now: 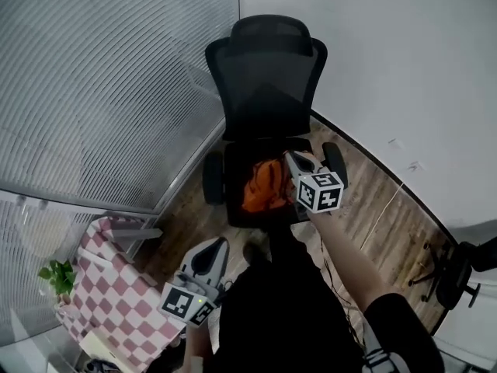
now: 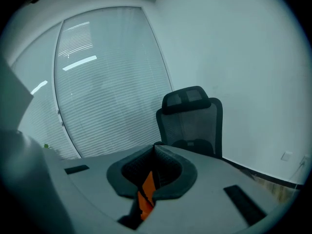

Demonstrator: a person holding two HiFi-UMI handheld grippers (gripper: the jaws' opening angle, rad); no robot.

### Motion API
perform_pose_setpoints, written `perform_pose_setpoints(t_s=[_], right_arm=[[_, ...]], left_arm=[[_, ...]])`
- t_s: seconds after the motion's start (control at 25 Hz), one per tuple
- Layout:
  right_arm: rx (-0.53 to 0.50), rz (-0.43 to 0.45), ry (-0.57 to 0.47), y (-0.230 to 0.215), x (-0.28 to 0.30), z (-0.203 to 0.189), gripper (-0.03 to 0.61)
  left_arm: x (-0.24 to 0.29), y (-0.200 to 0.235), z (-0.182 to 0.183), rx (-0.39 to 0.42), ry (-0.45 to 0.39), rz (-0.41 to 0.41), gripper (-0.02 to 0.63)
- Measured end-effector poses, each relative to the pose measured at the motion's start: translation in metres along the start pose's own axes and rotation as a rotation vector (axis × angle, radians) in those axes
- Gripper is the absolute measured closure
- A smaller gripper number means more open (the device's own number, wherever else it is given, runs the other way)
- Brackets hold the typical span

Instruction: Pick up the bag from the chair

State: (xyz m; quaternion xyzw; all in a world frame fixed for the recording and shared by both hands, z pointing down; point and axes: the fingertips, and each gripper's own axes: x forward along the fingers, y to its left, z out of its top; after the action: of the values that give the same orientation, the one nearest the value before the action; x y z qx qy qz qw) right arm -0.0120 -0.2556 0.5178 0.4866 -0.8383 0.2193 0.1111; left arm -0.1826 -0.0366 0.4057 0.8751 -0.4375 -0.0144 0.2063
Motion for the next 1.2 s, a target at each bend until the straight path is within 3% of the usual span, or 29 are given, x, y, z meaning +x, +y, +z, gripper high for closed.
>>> perform_pose_setpoints(t_s=[0.48,0.68,1.0,1.2], right_arm=[[0.031,0.073,-0.109,0.072,-0.155,-0.008,0.552],[-0.009,0.089,-0.138,0.093,-0.217,-0.013,0.552],[-0.011,0.108,-0.15,0.099,-0.308,-0.041,0.552],[-0.021,0.113,-0.16,0.101,-0.362,-0.07,0.552]], left_arm=[[-0.004,-0.045,-0.01,0.041,0.006,-0.115,0.58],[-0.011,-0.077,-0.027,0.035,0.01,-0.136,0.58],[-0.053,-0.139,-0.046,0.058,-0.016,-0.08,0.58],[-0.092,-0.178,-0.066,-0.045,-0.078,-0.035,0.58]])
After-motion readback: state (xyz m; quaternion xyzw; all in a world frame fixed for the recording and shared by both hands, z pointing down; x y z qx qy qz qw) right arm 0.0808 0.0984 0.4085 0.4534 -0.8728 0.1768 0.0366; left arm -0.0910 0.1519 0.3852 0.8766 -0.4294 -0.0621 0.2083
